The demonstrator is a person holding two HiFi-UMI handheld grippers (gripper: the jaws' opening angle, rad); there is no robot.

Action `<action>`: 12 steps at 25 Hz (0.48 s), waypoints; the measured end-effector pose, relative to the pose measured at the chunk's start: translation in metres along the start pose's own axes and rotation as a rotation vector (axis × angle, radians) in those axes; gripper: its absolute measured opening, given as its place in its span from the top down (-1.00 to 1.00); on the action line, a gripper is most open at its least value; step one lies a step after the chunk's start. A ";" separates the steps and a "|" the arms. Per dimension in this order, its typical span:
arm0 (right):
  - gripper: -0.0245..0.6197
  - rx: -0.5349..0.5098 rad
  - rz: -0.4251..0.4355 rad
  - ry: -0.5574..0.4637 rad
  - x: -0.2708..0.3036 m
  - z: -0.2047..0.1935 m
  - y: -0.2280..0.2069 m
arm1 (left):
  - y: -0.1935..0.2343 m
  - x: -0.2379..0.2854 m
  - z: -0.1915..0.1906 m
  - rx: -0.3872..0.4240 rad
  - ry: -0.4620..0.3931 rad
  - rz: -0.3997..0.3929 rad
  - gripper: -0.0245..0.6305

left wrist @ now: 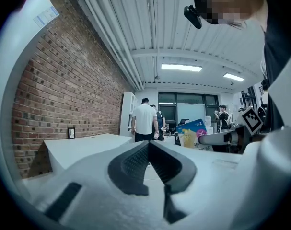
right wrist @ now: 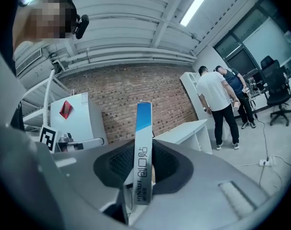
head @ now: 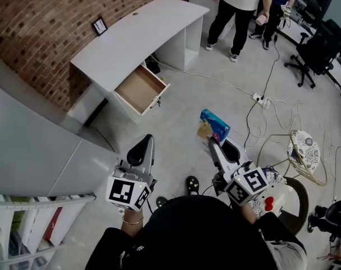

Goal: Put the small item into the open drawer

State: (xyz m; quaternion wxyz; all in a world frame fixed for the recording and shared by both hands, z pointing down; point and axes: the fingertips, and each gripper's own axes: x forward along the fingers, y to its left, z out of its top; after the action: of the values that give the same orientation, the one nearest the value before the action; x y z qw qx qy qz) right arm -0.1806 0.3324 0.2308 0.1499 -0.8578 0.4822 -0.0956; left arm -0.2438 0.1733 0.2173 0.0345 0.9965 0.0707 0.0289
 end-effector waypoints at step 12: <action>0.63 -0.032 0.012 -0.004 -0.014 0.016 -0.047 | -0.035 0.039 0.001 0.030 0.007 -0.012 0.93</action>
State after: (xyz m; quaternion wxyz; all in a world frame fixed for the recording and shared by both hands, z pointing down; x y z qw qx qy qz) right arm -0.1448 0.3701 0.2319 0.1376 -0.8574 0.4885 -0.0852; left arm -0.2099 0.2136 0.2155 0.0196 0.9963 0.0773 0.0313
